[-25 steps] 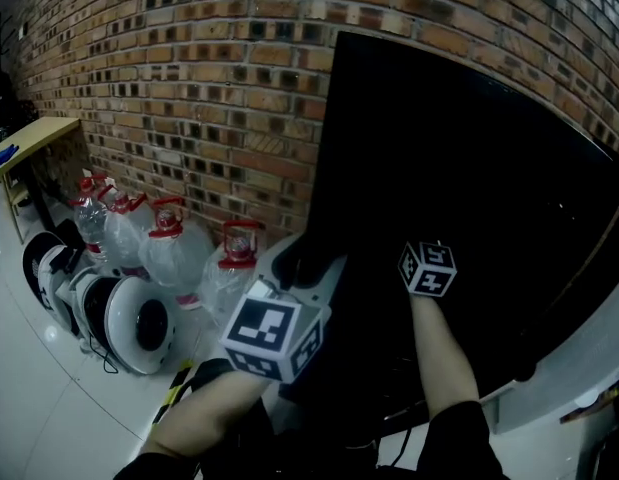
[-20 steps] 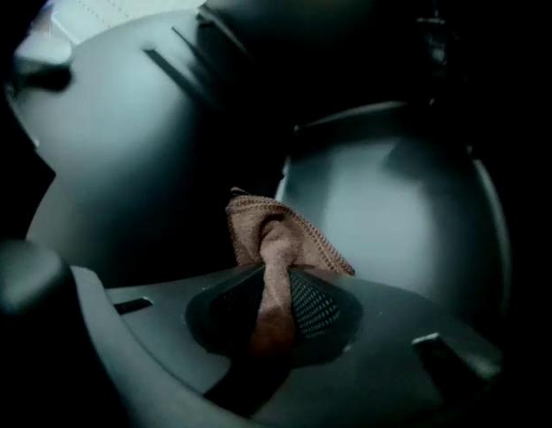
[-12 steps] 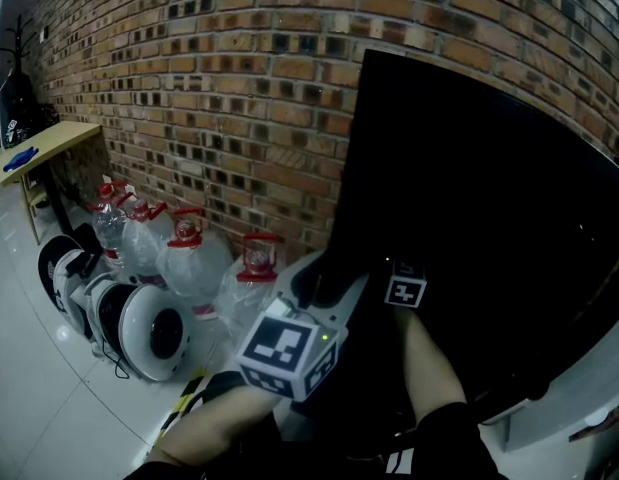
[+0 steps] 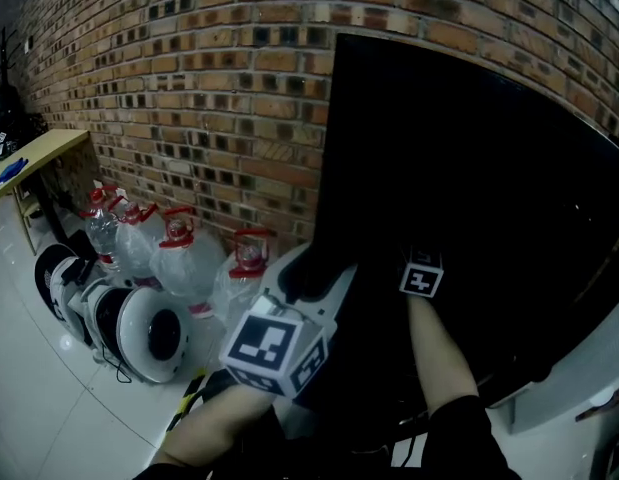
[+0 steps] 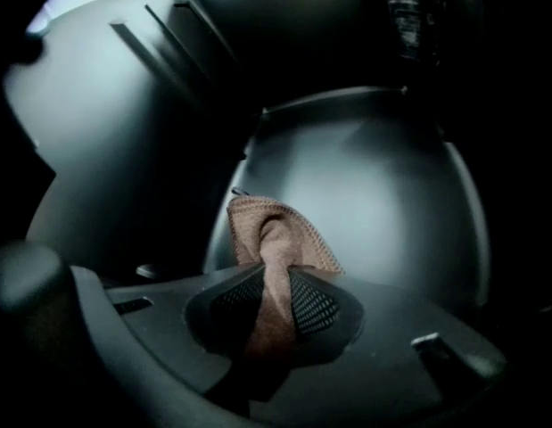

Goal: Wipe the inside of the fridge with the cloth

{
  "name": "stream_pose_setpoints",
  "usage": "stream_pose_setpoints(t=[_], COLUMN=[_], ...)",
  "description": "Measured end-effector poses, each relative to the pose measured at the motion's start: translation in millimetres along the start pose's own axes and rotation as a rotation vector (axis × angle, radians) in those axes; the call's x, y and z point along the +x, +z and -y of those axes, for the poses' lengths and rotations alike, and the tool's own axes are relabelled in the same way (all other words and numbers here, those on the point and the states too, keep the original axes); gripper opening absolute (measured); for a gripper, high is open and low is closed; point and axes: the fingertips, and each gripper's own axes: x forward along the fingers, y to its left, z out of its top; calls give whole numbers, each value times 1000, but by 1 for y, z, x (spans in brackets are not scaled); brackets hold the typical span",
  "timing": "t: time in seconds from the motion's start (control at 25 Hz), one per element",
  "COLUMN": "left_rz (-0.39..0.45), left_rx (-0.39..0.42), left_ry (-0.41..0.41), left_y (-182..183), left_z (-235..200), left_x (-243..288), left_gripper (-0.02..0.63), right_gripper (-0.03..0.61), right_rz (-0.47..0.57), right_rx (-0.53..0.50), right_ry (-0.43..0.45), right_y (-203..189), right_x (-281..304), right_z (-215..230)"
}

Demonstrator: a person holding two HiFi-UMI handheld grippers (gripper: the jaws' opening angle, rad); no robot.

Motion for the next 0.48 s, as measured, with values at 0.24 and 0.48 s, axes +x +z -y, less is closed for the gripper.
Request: stream_pose_setpoints(t=[0.24,0.48], left_rz=[-2,5], left_rx=[19,19], left_ry=[2,8], left_y=[-4,-4], left_z=[0,1], left_x=[1,1], left_gripper=[222,222], right_gripper=[74,74], right_rz=[-34,-65], right_rx=[34,15], right_ry=[-89,-171], right_y=[-13,-19], right_x=[-13,-28], right_z=[38,73])
